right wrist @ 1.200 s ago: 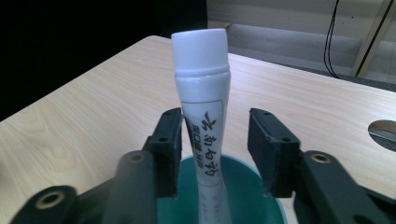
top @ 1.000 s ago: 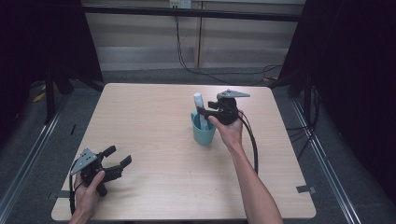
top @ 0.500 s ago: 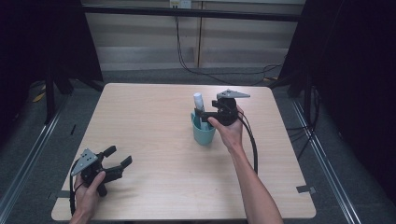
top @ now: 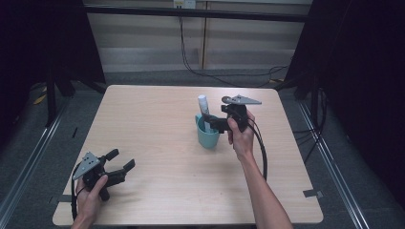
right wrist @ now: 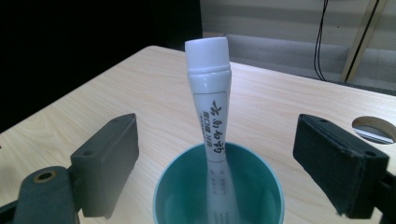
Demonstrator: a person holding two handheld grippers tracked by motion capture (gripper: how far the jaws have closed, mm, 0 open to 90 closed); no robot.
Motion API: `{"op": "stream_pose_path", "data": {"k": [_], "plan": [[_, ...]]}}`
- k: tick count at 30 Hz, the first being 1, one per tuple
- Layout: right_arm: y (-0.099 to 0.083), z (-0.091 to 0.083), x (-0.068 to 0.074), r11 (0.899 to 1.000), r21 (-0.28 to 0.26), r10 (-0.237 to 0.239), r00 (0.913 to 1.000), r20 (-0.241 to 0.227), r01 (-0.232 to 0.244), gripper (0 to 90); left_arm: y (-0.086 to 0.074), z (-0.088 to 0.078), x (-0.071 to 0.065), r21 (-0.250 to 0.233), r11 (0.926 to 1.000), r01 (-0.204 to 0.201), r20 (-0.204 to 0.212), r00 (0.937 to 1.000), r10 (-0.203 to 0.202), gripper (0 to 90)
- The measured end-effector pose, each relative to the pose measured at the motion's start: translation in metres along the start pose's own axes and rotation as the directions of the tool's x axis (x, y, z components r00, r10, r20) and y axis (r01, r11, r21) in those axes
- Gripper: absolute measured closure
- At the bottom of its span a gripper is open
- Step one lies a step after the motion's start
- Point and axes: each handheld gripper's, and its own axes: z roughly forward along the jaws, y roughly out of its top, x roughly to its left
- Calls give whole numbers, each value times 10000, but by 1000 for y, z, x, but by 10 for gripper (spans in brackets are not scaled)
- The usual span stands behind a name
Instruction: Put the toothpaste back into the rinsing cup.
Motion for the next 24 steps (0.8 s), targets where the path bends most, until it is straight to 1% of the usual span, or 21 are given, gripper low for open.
{"op": "stream_pose_path", "data": {"k": [1,4,8,9,10,12,14,15,17,21,23,24], "plan": [[-1,-2,0,10000,-61,-35,10000,-4,35,139,0,0,0,40,10000,-58,0,10000,58,158],[-3,-8,0,9992,-400,-73,9999,124,78,139,0,0,0,27,10000,-68,-3,10000,68,158],[-7,-15,-2,9990,-394,-214,9989,412,230,139,0,0,0,27,10000,-72,-8,10000,72,158],[-8,-17,-2,9990,-390,-213,9985,512,233,139,0,0,0,26,10000,-67,-13,10000,67,158],[-10,-18,-2,9987,-417,-267,9971,718,298,141,0,0,0,26,10000,-68,-17,10000,68,158],[-14,-22,-4,9975,-629,-255,9959,871,311,140,0,0,0,28,10000,-90,-18,10000,90,158],[-17,-26,-6,9971,-716,-182,9954,943,250,138,0,0,0,32,10000,-74,-26,10000,74,158],[-19,-29,-7,9961,-834,-205,9943,1042,293,138,0,0,0,37,10000,-80,-27,10000,81,158],[-21,-32,-8,9954,-875,-279,9927,1170,383,139,0,0,0,42,10000,-67,-37,10000,67,158],[-27,-39,-10,9950,-896,-335,9913,1271,451,139,0,0,0,24,10000,-84,-67,9999,84,158],[-30,-45,-11,9927,-1090,-367,9892,1421,525,138,0,0,-1,-10,10000,-10,-78,10000,10,158],[-31,-46,-12,9926,-1088,-373,9889,1436,532,138,0,0,0,38,10000,-68,-77,9999,68,159]]}}
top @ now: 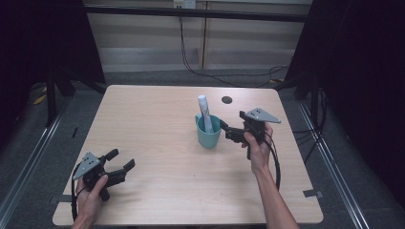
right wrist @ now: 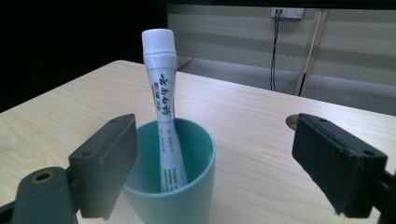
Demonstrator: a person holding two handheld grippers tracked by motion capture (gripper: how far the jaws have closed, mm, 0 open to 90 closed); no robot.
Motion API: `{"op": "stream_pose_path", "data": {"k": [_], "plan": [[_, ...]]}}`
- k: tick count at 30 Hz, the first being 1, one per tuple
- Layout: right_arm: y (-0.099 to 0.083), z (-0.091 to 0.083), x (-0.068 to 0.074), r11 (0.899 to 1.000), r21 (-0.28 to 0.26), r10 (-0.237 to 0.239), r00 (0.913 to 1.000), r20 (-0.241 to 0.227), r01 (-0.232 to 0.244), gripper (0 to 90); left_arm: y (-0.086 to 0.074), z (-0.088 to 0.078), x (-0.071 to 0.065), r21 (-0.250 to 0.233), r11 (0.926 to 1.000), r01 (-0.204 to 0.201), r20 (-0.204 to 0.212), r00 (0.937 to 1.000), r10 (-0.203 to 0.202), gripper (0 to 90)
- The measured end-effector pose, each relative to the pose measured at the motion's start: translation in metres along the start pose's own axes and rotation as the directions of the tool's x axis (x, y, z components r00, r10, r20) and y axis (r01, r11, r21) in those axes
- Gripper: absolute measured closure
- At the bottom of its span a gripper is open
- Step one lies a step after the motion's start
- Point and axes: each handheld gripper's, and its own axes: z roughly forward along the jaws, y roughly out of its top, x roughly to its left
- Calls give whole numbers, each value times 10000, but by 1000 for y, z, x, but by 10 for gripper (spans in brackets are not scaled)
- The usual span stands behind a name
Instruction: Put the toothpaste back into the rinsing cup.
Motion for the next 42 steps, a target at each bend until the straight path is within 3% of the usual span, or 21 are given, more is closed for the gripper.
{"op": "stream_pose_path", "data": {"k": [3,6,16,22,27,29,32,35,37,42], "plan": [[-4,-8,-4,10000,-24,-33,10000,-11,33,137,0,0,-1,-11,10000,-44,-24,10000,44,158],[-11,-18,-10,9995,-35,-318,9989,333,319,137,0,0,-1,-56,10000,20,-59,10000,-20,158],[-31,-46,-28,9998,-169,-121,9962,862,136,186,0,0,0,-23,10000,95,-64,9999,-96,158],[-54,-67,-38,9985,-470,328,9924,1189,-274,217,0,1,-1,-34,10000,56,-61,10000,-56,158],[-65,-76,-41,9986,-488,264,9900,1384,-198,217,0,0,0,-32,9999,96,-51,9999,-96,157],[-77,-84,-43,9995,-305,133,9878,1552,-87,217,0,1,-1,-21,10000,69,-75,9999,-69,157],[-85,-87,-44,9998,-202,100,9885,1511,-70,216,0,0,0,-27,9999,116,-146,9998,-116,156],[-96,-91,-44,9998,-178,106,9866,1630,-78,216,0,0,-1,-24,10000,62,-134,9999,-63,156],[-108,-93,-45,9996,-266,162,9809,1940,-113,216,0,1,-1,-19,10000,19,-114,9999,-19,155],[-120,-96,-46,9998,-206,98,9793,2021,-58,216,0,1,-1,-45,10000,38,-138,9999,-39,155]]}}
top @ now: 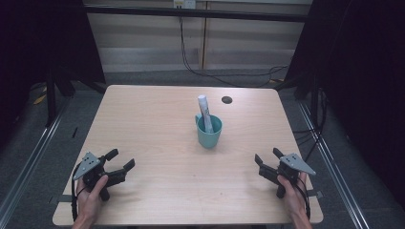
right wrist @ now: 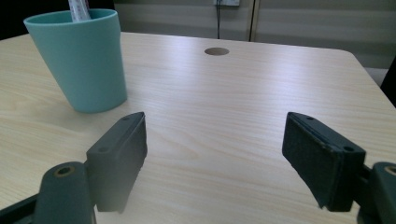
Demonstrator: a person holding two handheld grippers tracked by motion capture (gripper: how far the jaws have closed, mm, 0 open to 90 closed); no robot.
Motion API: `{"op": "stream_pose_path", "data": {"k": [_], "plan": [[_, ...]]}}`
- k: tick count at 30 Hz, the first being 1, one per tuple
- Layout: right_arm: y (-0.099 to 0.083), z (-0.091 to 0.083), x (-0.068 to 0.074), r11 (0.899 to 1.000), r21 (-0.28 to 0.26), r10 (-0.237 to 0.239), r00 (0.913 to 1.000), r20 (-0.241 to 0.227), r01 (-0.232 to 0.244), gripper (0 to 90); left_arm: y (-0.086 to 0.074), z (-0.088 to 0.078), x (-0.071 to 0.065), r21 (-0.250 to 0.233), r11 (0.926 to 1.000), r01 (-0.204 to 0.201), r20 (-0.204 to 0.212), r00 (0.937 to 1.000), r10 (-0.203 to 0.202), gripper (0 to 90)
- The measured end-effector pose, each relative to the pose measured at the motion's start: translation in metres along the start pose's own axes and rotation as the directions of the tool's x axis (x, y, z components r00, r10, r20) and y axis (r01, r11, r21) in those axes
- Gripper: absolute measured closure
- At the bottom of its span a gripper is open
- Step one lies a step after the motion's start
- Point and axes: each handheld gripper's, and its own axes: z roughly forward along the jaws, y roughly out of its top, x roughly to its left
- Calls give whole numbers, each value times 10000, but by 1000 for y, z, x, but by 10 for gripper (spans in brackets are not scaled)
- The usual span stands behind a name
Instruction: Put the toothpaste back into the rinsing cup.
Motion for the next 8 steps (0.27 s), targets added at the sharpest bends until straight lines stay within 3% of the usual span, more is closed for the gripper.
{"op": "stream_pose_path", "data": {"k": [3,4,8], "plan": [[-5,0,-1,9999,15,141,9999,80,-141,215,0,0,0,5,10000,16,43,10000,-16,155],[-5,-1,-1,9999,-103,-20,9997,253,23,215,0,0,1,11,10000,29,52,10000,-29,156],[-5,-1,2,10000,-33,-90,9997,208,91,187,0,0,1,20,10000,86,29,10000,-86,155]]}}
